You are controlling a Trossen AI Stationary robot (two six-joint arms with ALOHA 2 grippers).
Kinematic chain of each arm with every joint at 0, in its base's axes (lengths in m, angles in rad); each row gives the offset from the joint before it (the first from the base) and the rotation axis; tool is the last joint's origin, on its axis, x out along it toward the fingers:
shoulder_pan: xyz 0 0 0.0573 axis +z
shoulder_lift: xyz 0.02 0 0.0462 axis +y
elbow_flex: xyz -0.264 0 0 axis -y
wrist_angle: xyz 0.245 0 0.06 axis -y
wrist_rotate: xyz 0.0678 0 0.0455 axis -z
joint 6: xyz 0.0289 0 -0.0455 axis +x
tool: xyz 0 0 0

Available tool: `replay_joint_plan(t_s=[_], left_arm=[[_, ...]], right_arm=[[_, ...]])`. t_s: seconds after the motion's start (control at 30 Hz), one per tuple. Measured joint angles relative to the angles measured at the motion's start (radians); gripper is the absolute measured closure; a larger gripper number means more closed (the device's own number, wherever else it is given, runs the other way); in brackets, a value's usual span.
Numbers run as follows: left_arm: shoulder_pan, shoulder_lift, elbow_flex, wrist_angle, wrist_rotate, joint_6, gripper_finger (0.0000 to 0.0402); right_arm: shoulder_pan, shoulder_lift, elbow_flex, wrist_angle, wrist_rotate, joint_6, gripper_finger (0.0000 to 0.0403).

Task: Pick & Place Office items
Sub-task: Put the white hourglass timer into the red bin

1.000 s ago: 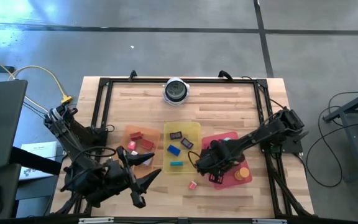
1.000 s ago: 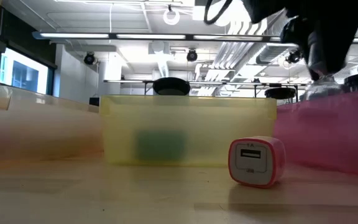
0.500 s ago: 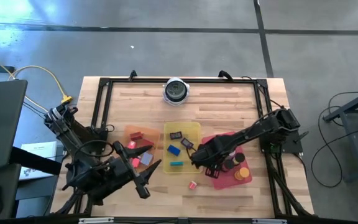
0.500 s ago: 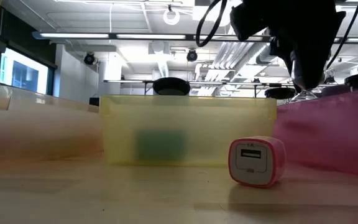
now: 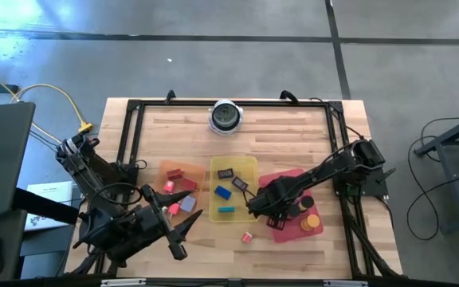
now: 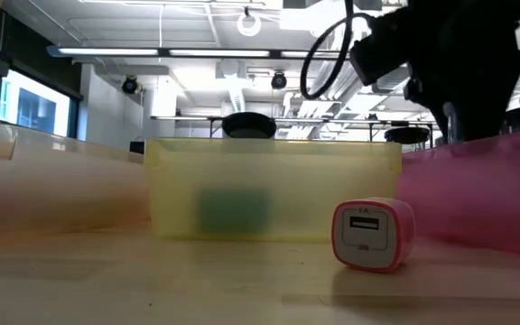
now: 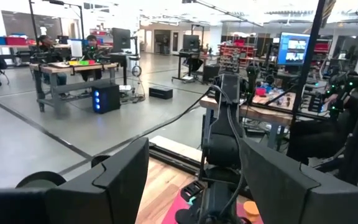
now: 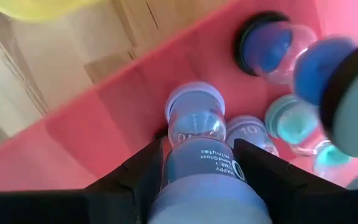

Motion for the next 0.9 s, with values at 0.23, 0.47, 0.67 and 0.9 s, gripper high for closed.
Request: replay_joint_plan(t_s=[0.23,0.47,0.67,0.9], left_arm=[[-0.008,0.000,0.000,0.000,-0.003,-0.002,0.0156],[-0.008,0.000,0.000,0.000,-0.005,-0.032,0.0156],[-0.008,0.000,0.000,0.000,-0.006,-0.033,0.0156],[0.002,0.000,0.000,0.000,0.002,-0.040,0.0156]], right_arm=[[-0.002,-0.002,-0.046,0.115,-0.002,-0.064,0.0227],[-0.001,-0.002,-0.047,0.145,0.005,-0.044,0.0130],[-0.002,-0.008,-0.047,0.126,-0.016,-0.049,0.0071],[-0.004,-0.065,-0.047,0.057,0.063,-0.034,0.0054]])
